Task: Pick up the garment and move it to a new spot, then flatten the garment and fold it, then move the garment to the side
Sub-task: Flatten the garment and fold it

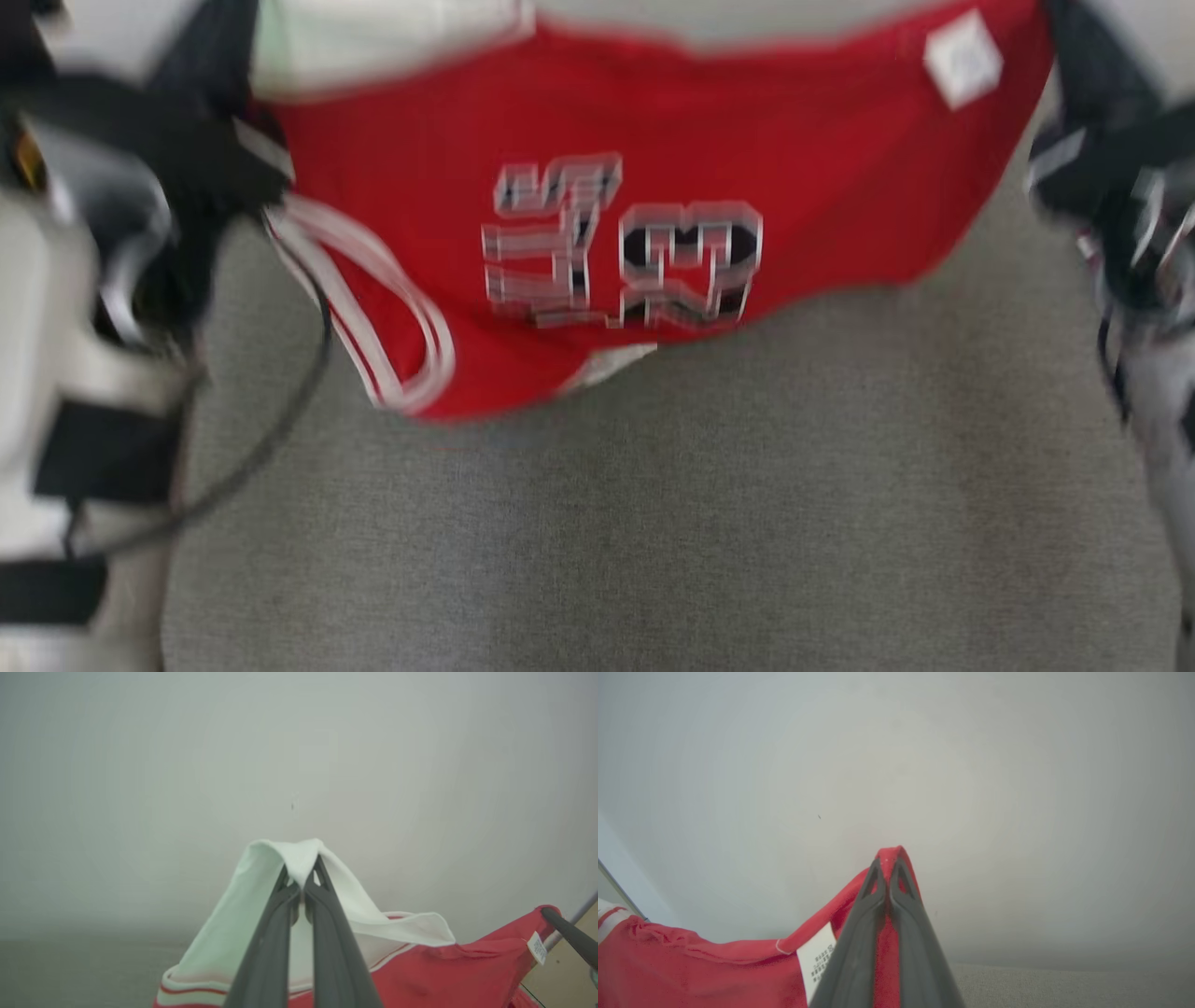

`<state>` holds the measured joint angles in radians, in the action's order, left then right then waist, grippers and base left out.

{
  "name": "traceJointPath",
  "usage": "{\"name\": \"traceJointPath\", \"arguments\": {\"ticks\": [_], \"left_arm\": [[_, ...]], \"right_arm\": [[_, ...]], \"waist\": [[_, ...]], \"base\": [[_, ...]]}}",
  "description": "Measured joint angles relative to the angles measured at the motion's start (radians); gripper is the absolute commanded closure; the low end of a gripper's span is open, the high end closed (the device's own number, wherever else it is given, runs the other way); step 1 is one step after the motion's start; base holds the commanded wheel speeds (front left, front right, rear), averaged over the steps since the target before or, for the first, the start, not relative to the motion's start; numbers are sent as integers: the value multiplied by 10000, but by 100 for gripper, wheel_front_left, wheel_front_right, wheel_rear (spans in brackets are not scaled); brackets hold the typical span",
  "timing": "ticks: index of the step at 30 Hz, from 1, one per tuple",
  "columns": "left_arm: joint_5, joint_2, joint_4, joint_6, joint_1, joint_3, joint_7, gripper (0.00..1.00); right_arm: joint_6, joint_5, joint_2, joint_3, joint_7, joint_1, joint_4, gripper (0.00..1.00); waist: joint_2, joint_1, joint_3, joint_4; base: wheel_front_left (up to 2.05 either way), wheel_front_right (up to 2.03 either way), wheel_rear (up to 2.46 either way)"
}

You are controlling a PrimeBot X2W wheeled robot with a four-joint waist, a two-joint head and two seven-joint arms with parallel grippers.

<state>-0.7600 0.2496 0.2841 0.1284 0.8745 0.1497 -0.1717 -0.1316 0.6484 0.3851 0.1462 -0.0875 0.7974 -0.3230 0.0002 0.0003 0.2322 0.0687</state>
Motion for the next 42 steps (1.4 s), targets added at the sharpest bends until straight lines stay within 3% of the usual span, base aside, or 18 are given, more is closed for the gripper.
{"name": "traceJointPath", "arguments": {"ticks": [10, 14, 20, 26, 31, 37, 42], "left_arm": [[161, -159, 3127, -174, 6433, -217, -27, 100], [222, -221, 4136, -209, 8378, -249, 364, 100], [303, -399, 5434, -75, 10305, 2, 798, 100], [422, -403, 6468, -35, 11137, 437, 1250, 100], [127, -372, 6934, 10, 11031, 853, 1620, 100], [-514, -178, 6217, 12, 9363, 1778, 1987, 100], [-1498, -222, 5221, 25, 7298, 1914, 3200, 100]], "right_arm": [[0, 44, -725, -58, -391, 6874, -3101, 100], [0, -192, -989, 35, 33, 8647, -4021, 100], [0, -437, -1141, 568, 619, 10007, -5229, 100], [0, -395, -1058, 1049, 1104, 10513, -6029, 100], [0, 293, -903, 1507, 1413, 10413, -6328, 100], [0, 1281, -286, 2311, 1852, 8959, -5687, 100], [0, 2497, 606, 3064, 2146, 6883, -4335, 100]], "waist": [[1, 3, 1966, -37], [2, 1, 2633, -93], [2, 1, 3327, -256], [1, -1, 3700, -504], [2, -1, 4047, -589], [1, -2, 3898, -643], [-1, -4, 3413, -533]], "base": [[0, 0, 0], [0, 0, 0], [0, 0, 0], [0, 0, 0], [0, 0, 0], [0, 0, 0], [0, 0, 0]]}}
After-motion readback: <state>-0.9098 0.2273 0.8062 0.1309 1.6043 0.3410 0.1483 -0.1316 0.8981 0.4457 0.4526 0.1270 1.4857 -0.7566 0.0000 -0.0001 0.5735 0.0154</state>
